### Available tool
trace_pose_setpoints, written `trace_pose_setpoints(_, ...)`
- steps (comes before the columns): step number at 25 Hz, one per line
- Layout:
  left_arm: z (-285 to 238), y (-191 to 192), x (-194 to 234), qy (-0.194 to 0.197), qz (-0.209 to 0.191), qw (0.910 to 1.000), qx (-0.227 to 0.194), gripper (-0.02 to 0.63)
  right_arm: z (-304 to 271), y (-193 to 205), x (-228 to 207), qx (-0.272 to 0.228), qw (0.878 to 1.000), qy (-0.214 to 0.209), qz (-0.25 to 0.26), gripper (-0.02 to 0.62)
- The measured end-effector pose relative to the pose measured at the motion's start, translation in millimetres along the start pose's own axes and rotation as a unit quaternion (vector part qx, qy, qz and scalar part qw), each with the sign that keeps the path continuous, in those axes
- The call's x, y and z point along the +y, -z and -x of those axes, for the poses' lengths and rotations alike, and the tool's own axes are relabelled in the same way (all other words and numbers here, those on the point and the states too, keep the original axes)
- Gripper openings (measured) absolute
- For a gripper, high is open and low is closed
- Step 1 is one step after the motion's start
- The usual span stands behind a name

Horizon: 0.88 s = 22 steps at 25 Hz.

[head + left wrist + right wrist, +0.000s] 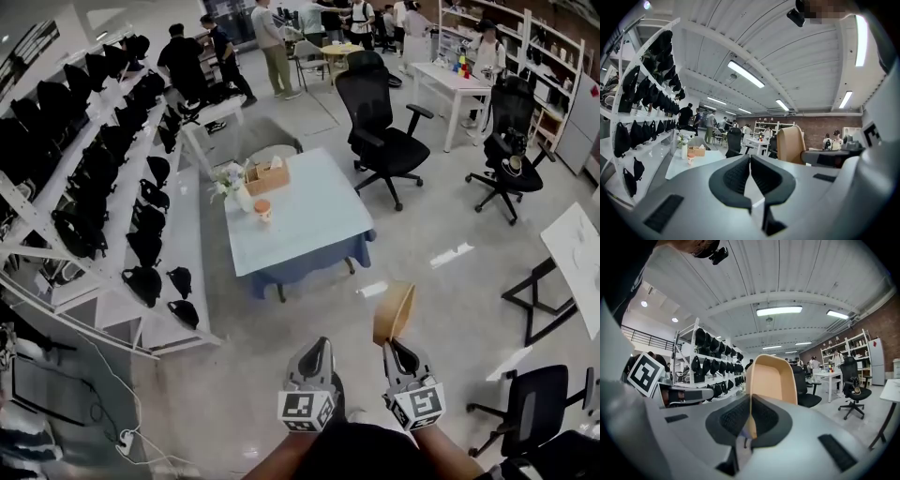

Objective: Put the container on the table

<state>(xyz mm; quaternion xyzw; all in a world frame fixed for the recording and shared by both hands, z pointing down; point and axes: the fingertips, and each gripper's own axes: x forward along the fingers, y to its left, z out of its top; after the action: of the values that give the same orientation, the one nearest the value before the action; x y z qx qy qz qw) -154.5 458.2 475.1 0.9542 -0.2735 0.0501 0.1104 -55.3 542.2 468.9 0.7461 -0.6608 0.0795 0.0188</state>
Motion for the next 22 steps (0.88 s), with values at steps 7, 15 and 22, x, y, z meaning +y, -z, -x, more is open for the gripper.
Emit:
trace_pose_setpoints(7,-56,-17,27,0.007,0.007,0.9999,-0.006,0.014,-57,-14,-30,-0.001,1.000,0.012,0.016,0.008)
trace_pose_setpoints(15,-129,-38,82,0.020,0.006,0.9998,0.004,0.013,-141,-44,-49,0.006,1.000,0.018,0.021,0.008)
trace_pose_setpoints(22,-193,-60,127,0.041,0.016,0.9990,0.006,0.014,-207,-67,-69,0.015,0.999,0.041,0.027,0.008)
